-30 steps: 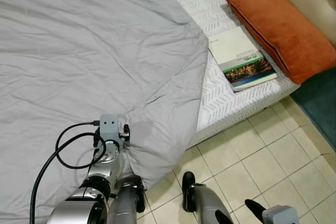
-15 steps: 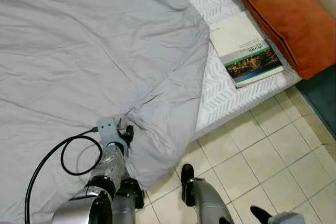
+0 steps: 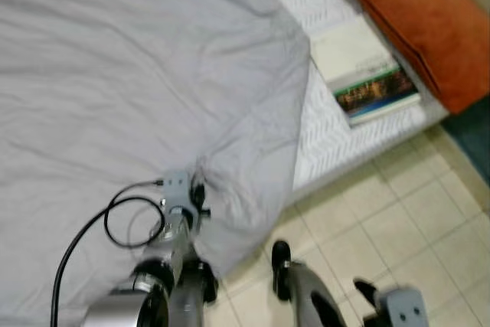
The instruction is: Clean up the room
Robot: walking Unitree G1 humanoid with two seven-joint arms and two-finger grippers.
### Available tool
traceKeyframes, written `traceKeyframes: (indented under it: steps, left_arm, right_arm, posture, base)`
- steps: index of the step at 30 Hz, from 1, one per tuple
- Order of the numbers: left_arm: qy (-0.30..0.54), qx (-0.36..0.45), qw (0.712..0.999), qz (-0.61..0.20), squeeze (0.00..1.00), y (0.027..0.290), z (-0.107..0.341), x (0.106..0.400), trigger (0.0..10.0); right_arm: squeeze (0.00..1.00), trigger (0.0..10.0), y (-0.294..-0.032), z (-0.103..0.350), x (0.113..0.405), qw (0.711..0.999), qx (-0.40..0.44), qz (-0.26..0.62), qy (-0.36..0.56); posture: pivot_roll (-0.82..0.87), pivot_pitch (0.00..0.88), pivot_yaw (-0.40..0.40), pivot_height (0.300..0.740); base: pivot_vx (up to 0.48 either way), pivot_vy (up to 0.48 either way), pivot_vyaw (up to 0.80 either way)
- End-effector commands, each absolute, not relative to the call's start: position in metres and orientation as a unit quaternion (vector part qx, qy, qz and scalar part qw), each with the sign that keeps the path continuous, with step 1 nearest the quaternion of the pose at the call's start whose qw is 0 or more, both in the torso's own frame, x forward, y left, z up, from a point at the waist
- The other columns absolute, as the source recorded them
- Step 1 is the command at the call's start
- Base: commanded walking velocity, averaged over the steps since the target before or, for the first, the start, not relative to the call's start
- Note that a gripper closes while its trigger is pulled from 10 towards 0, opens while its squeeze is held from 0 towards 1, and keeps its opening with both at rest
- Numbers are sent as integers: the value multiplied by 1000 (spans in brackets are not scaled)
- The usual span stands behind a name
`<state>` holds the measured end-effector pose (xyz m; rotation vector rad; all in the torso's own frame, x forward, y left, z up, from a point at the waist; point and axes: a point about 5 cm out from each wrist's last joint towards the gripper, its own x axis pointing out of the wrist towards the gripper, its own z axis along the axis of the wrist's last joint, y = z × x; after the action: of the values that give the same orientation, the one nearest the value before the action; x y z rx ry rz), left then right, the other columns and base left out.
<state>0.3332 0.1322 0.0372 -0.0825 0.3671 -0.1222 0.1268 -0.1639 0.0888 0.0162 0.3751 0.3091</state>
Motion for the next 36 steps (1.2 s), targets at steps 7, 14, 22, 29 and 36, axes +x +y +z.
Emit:
traceKeyframes:
  steps: [7,14,22,29,36]
  left_arm:
    - [237,20,967,-96,0,119,13,314,0]
    - [189,61,971,-133,0,97,36,331,10000]
    - [164,52,970,-169,0,69,50,337,10000]
    - [160,59,964,-204,0,51,56,337,10000]
    - [157,65,960,-220,0,39,63,339,10000]
  right_arm:
    - [0,10000,-172,72,154,976,3,124,181]
    - [0,10000,-179,74,189,984,-8,108,140]
    - [0,10000,-183,71,198,986,-18,105,126]
    - [0,10000,-182,71,203,988,-19,103,117]
    - [0,10000,-180,70,205,988,-21,103,111]
  posture:
    - [-261,324,63,740]
    - [-255,205,87,740]
    - [-269,174,96,740]
    - [-279,171,109,740]
    - [-287,167,119,740]
  base:
    - [0,0,0]
    - [0,0,0]
    - [0,-433,0]
    - [0,-448,0]
    - [0,-437,0]
